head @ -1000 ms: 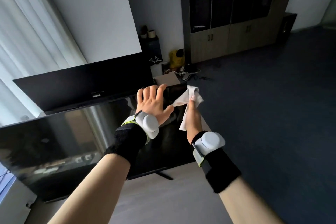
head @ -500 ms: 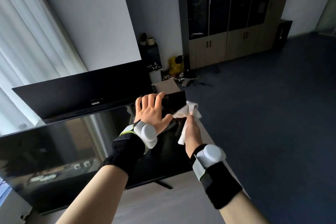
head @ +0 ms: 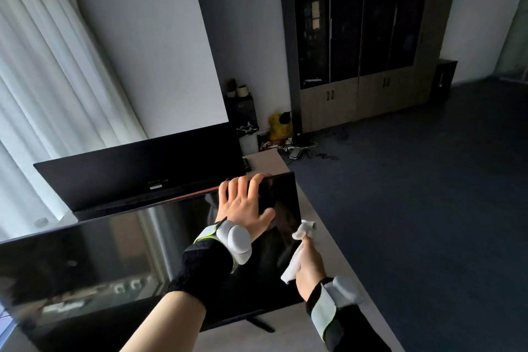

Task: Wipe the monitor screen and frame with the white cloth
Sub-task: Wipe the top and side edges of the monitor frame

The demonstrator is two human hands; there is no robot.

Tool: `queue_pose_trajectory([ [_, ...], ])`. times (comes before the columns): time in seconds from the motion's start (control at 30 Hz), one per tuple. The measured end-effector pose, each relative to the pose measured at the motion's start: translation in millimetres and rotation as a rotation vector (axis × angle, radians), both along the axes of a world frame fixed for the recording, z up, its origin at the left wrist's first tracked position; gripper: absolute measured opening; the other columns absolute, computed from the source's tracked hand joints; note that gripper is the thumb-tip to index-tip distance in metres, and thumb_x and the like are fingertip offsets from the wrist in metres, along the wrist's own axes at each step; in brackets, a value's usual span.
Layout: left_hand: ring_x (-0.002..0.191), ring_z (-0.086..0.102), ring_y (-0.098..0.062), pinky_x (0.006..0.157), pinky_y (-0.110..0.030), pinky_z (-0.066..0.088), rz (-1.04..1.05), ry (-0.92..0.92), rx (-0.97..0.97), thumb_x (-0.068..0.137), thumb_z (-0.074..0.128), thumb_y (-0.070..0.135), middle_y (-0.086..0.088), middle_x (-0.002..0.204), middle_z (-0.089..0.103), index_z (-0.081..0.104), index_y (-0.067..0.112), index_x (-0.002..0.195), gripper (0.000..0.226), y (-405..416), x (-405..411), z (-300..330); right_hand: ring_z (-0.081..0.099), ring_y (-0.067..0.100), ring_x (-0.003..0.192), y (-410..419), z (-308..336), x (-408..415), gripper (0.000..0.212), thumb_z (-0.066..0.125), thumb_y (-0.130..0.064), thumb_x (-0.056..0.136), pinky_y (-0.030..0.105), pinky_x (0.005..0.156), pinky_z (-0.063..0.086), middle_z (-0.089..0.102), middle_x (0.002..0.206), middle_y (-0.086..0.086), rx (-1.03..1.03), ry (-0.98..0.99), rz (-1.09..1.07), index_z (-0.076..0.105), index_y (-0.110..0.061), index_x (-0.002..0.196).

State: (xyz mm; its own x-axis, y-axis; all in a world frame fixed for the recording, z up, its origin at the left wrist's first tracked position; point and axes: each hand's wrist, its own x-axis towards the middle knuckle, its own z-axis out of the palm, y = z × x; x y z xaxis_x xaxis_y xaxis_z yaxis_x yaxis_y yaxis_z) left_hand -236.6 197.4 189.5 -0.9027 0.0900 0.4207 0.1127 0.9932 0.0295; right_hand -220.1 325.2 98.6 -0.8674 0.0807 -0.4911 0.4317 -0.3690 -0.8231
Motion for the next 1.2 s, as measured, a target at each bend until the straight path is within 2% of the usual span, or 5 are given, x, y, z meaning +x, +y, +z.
queue_pose_trajectory([
  [0.2,0.126,0.028,-0.022,0.113,-0.040,0.005,0.004,-0.004,-0.017,0.069,0.031,0.054,0.002,0.127,0.038,0.025,0.026,0.138,0.075,1,-2,0,0.038,0.020,0.133,-3,47,-10,0.061,0.037,-0.054,0.094,0.030,0.106,0.029,0.047,0.129,0.002,-0.280,0.121,0.021,0.038,-0.013,0.140],
  [0.4,0.127,0.028,-0.022,0.112,-0.040,0.008,0.013,-0.020,-0.030,0.069,0.033,0.054,0.003,0.128,0.037,0.024,0.026,0.139,0.076,4,-1,2,0.055,0.020,0.066,10,13,14,0.029,0.039,-0.030,0.099,0.030,0.057,0.035,0.056,0.072,0.009,-0.123,-0.072,-0.012,0.050,-0.009,0.083],
  [0.6,0.127,0.028,-0.022,0.113,-0.039,0.006,0.017,-0.023,-0.031,0.069,0.032,0.053,0.003,0.127,0.037,0.024,0.025,0.139,0.076,1,-1,3,0.053,0.025,0.047,3,12,21,0.046,0.033,-0.037,0.099,0.040,0.076,0.042,0.046,0.053,0.013,-0.217,0.027,0.029,0.055,0.000,0.081],
  [0.77,0.126,0.029,-0.021,0.112,-0.037,0.006,0.007,0.004,-0.015,0.066,0.025,0.056,0.005,0.125,0.037,0.025,0.027,0.137,0.076,1,-1,4,0.037,0.027,0.134,-9,37,-5,0.059,0.038,-0.051,0.095,0.039,0.113,0.027,0.047,0.134,0.018,-0.344,0.053,-0.023,0.042,-0.006,0.133],
  [1.2,0.127,0.026,-0.021,0.110,-0.035,-0.001,0.003,-0.024,-0.010,0.070,0.035,0.052,0.005,0.127,0.035,0.021,0.027,0.139,0.074,3,3,8,0.032,0.032,0.137,7,13,13,0.039,0.037,-0.037,0.098,0.046,0.111,0.022,0.038,0.147,0.017,-0.006,-0.085,0.045,0.056,-0.006,0.113],
])
